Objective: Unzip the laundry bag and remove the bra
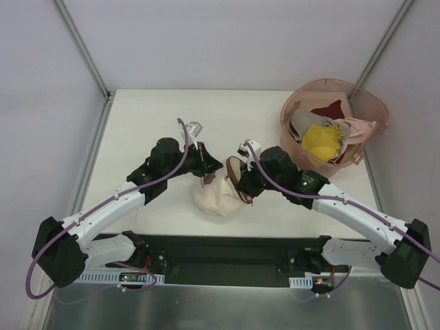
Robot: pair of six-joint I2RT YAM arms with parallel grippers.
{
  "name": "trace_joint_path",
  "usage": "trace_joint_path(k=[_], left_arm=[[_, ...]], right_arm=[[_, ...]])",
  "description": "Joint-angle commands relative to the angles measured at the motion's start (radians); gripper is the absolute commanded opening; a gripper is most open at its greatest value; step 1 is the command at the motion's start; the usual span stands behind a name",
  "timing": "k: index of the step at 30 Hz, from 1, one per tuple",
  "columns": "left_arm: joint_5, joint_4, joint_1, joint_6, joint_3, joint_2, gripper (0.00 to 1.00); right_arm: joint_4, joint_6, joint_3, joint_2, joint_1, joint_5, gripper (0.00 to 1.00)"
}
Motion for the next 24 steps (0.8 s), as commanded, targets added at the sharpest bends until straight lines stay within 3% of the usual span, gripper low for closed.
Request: trace_joint_path(k=[1,8,13,14,16,18,20,24], left_arm=[[-0.027,0.010,0.021,-0.006,0.050,0.011,0.00],[0.026,-0.001,0.027,0.039,0.078,0.059,0.00],[0.203,-0.106,0.021,0.197,0.063,0.012,0.00],[0.209,-0.129,0.019,0.240,0.056,0.002,0.17],[0.211,-0.169,0.016,0.271,0.031,-0.044,0.36],[0.209,-0.171,0.015,0.291,0.006,-0.093,0.62],[0.211,-0.171,0.009,0.302,-0.014,-0.117,0.66],[0.230,-0.171,0.001,0.307,-0.013,-0.119,0.62]], right_arm=[[0.020,-0.032,-0.021,-0.001,0.011,-0.039,0.01],[-0.039,-0.019,-0.018,-0.001,0.016,-0.016,0.01],[-0.111,-0.011,0.046,0.033,0.005,-0.063,0.01],[-0.118,-0.009,0.054,0.039,0.002,-0.071,0.01],[-0.122,-0.009,0.071,0.051,-0.004,-0.092,0.01],[-0.122,-0.006,0.077,0.062,-0.006,-0.103,0.01],[-0.122,-0.003,0.086,0.071,-0.009,-0.106,0.01],[-0.118,0.011,0.102,0.096,-0.009,-0.123,0.01]])
